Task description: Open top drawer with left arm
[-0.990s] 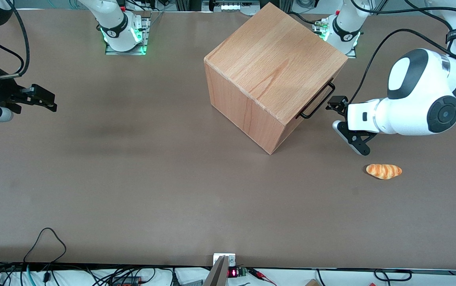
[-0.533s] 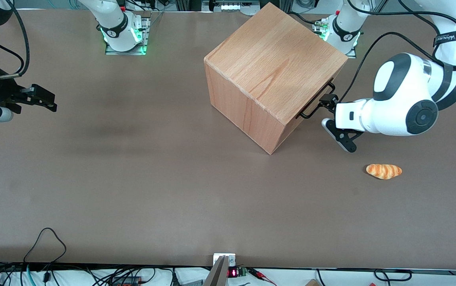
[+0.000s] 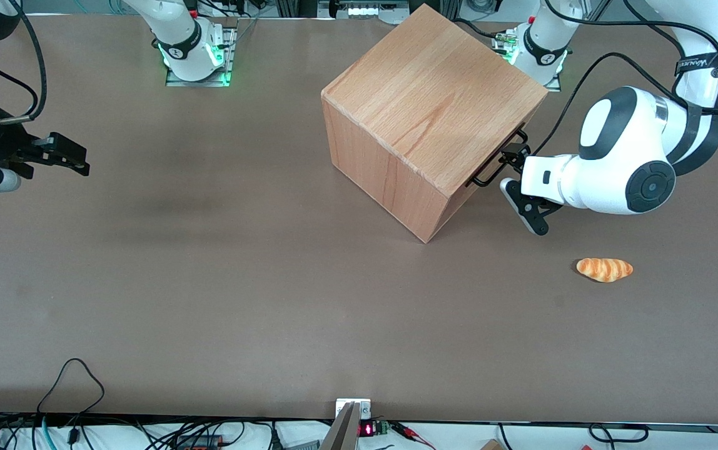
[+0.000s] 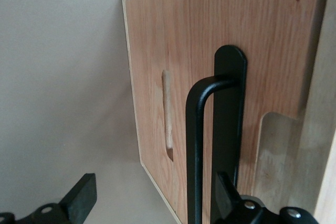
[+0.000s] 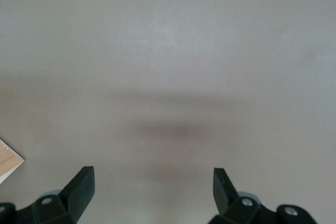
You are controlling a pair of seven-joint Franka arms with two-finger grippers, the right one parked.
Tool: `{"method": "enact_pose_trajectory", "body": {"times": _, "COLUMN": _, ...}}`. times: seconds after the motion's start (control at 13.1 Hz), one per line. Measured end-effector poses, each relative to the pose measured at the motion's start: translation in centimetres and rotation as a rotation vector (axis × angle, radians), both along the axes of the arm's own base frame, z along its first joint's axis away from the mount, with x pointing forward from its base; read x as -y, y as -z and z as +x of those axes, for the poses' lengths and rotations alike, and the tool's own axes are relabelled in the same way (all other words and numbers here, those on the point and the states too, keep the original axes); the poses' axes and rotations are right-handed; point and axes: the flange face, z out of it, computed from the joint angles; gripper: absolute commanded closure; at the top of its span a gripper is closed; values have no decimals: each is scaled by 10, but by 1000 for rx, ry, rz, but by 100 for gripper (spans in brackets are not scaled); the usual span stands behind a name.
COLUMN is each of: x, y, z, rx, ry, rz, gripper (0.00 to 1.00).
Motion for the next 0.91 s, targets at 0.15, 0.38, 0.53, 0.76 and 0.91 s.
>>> {"method": "enact_pose_trajectory", "body": {"times": 0.15, "x": 1, "y": 3, "z": -1, "rx": 2, "ry": 1, "rz": -1, "gripper": 0}}
{"method": "enact_pose_trajectory", "body": {"times": 0.38, "x": 2, "y": 11, "z": -3, "rx": 2, "ry": 16, "rz": -7, "gripper": 0}}
{"method": "enact_pose_trajectory", "body": {"times": 0.53, "x": 2, "y": 15, "z": -5, "rx": 0, "ry": 28, "rz": -12, "gripper": 0}}
{"method": "enact_pose_trajectory", "body": {"times": 0.76, "x": 1, "y": 21, "z": -6, "rx": 1, "ry": 27, "rz": -12, "gripper": 0}}
{"method": "enact_pose_trajectory", "body": {"times": 0.91, "x": 2, "y": 26, "z": -5, "rx": 6, "ry": 25, "rz": -14, "gripper": 0}}
